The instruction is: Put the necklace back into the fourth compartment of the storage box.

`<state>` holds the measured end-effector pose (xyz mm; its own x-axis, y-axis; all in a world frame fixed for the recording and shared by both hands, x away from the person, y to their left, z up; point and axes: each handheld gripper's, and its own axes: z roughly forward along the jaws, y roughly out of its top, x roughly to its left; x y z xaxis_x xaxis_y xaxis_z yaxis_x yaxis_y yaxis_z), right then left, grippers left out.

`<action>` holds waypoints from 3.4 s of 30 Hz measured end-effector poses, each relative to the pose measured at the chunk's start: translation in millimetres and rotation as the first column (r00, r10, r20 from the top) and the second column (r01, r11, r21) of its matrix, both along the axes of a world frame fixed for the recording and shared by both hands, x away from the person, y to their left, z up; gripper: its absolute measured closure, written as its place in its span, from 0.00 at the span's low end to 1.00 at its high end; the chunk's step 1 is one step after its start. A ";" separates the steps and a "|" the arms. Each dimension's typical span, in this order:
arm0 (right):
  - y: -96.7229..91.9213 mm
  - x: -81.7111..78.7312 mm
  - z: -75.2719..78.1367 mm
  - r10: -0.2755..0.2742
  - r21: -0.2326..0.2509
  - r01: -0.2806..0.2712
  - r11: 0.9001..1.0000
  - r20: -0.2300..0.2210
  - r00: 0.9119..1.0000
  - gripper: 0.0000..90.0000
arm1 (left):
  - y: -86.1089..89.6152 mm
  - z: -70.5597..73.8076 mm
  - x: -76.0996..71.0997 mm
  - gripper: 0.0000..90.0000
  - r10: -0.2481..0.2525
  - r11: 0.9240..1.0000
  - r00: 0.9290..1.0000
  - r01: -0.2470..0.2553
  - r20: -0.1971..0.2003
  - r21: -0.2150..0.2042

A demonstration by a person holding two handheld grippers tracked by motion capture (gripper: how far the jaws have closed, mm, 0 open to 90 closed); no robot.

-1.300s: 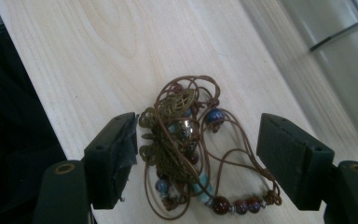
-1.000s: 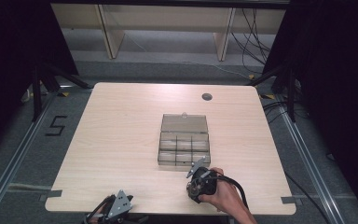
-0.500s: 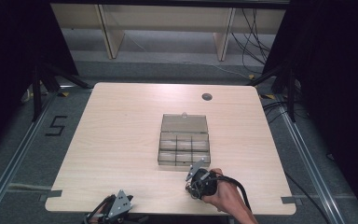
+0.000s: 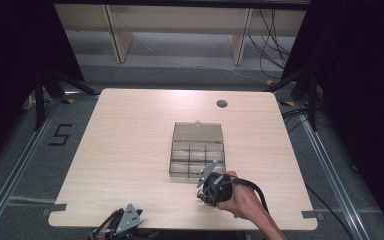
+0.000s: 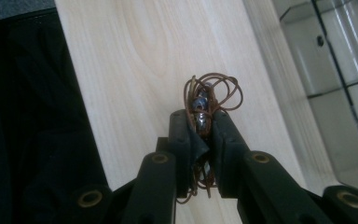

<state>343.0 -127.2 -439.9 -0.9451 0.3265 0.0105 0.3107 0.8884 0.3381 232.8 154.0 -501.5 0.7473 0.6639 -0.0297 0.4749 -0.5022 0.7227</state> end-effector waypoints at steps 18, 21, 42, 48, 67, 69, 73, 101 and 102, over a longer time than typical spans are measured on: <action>21.0 16.4 50.8 0.027 0.006 -0.027 1.000 0.026 0.999 0.89 | 0.5 0.2 -0.5 0.18 -0.002 1.000 1.000 0.002 -0.015 0.004; 25.6 20.7 55.7 0.023 0.005 -0.024 1.000 0.025 0.999 0.89 | 0.3 -0.3 0.3 0.18 0.007 1.000 1.000 -0.008 -0.004 -0.006; 61.8 72.8 59.6 -0.008 -0.012 0.008 1.000 0.002 1.000 0.89 | 1.3 0.7 0.8 0.18 -0.001 1.000 1.000 0.001 0.015 0.007; 73.6 82.9 53.7 -0.016 -0.021 0.016 1.000 -0.010 1.000 0.89 | 0.5 0.1 -0.1 0.18 0.006 1.000 1.000 -0.006 -0.011 -0.007; 92.1 110.4 26.4 -0.032 -0.067 0.029 0.997 -0.040 0.999 0.89 | 1.1 1.2 -0.8 0.18 0.012 1.000 1.000 -0.012 -0.006 -0.021; 92.1 112.9 21.8 -0.050 -0.075 0.046 0.996 -0.053 0.997 0.89 | 2.0 2.0 -0.3 0.18 -0.002 1.000 1.000 0.002 0.005 -0.006; 92.4 115.6 17.9 -0.047 -0.084 0.042 0.996 -0.057 0.997 0.89 | 1.1 1.2 -0.9 0.18 0.012 1.000 1.000 -0.012 -0.006 -0.020; 96.6 126.7 -4.6 -0.077 -0.055 0.071 0.996 -0.116 0.990 0.89 | 1.0 1.2 -1.1 0.18 0.006 1.000 1.000 -0.006 -0.004 -0.012; 96.6 126.0 -3.9 -0.090 -0.066 0.083 0.994 -0.118 0.989 0.89 | 0.5 1.1 -1.6 0.18 0.008 1.000 1.000 -0.008 -0.005 -0.023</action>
